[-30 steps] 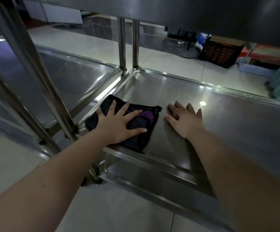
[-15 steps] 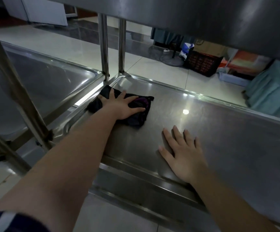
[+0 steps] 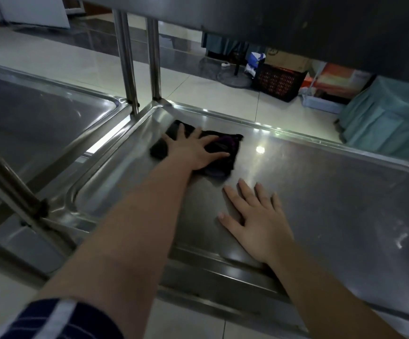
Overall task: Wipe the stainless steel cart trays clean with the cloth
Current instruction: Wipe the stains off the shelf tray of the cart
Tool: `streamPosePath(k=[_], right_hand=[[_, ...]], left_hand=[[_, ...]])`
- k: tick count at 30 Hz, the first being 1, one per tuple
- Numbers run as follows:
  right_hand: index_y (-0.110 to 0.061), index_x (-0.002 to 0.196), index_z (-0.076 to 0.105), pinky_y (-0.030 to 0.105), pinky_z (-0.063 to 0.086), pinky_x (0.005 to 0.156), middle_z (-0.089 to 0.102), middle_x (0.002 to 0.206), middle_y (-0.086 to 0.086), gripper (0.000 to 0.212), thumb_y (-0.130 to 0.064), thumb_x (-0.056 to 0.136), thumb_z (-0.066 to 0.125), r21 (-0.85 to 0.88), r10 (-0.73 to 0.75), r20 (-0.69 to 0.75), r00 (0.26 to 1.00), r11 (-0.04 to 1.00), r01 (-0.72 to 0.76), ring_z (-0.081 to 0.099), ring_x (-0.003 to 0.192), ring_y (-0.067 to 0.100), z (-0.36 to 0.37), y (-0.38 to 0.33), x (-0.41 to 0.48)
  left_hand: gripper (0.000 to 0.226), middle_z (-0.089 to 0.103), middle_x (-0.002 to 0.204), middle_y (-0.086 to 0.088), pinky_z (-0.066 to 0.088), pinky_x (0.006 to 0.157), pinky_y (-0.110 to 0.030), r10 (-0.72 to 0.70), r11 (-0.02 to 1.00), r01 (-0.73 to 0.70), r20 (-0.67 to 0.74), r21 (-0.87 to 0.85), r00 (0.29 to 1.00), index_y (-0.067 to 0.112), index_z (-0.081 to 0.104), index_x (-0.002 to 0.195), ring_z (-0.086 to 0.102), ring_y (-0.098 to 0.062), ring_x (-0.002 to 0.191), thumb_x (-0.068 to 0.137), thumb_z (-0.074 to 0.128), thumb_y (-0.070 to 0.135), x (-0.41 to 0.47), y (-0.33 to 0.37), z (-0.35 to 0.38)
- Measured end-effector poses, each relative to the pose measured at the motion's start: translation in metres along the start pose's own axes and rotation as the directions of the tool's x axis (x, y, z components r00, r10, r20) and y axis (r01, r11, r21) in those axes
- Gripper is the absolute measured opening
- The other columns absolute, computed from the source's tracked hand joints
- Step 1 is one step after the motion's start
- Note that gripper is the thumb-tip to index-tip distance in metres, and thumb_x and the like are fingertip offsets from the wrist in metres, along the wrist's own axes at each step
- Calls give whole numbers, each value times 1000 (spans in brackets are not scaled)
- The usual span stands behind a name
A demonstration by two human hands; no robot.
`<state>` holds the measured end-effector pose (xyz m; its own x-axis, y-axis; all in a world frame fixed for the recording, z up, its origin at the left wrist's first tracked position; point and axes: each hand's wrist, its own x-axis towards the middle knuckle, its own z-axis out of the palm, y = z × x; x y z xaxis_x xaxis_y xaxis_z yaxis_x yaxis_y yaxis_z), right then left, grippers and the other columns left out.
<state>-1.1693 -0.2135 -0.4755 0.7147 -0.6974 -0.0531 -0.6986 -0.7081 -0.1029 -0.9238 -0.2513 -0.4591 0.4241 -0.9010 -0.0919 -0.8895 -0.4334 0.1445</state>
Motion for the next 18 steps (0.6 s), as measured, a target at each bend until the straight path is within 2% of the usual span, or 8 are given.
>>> streamPosePath(k=[5, 8, 10, 14, 18], right_hand=[[-51, 149, -14, 51, -10, 119, -12, 163, -12, 79, -82, 76, -9, -19, 2, -1, 1000, 1000, -2, -16, 149, 24, 2, -1, 0], [-48, 149, -14, 54, -10, 118, -13, 163, -8, 80, -79, 76, -11, -38, 6, -3, 1000, 999, -6, -17, 149, 27, 4, -5, 0], [-47, 150, -13, 55, -10, 117, -13, 163, -7, 80, -78, 77, -10, -35, 7, 3, 1000, 999, -7, -17, 149, 28, 5, -6, 0], [-46, 150, -14, 54, -11, 118, -16, 163, -5, 76, -77, 81, -3, -42, 12, 27, 1000, 999, -11, -17, 149, 28, 5, -2, 1], [-49, 150, -10, 51, -11, 118, -12, 163, -9, 77, -80, 80, 0, 10, 13, 26, 1000, 1000, -13, -15, 149, 24, 2, 3, 1]], left_hand=[[115, 3, 164, 13, -4, 107, -74, -163, 986, 163, 0, 21, 987, 62, 10, 146, -8, -36, 149, 40, -4, 106, -12, -78, -12], [110, 0, 165, 8, -7, 106, -76, -192, 981, 191, 8, 37, 981, 60, 8, 147, -10, -41, 148, 47, -2, 104, -14, -58, -11], [101, -1, 165, 5, -7, 104, -77, -166, 986, 166, 12, 20, 986, 57, 8, 149, -11, -44, 147, 58, 5, 102, -12, -23, -6], [90, -2, 165, 2, -8, 102, -78, 7, 1000, -8, 44, 21, 999, 55, 8, 149, -14, -46, 146, 69, 15, 97, -7, 57, 5], [88, -1, 165, 8, -8, 104, -77, 24, 1000, -24, 31, -2, 999, 57, 11, 148, -14, -38, 148, 69, 18, 96, -6, 52, 8]])
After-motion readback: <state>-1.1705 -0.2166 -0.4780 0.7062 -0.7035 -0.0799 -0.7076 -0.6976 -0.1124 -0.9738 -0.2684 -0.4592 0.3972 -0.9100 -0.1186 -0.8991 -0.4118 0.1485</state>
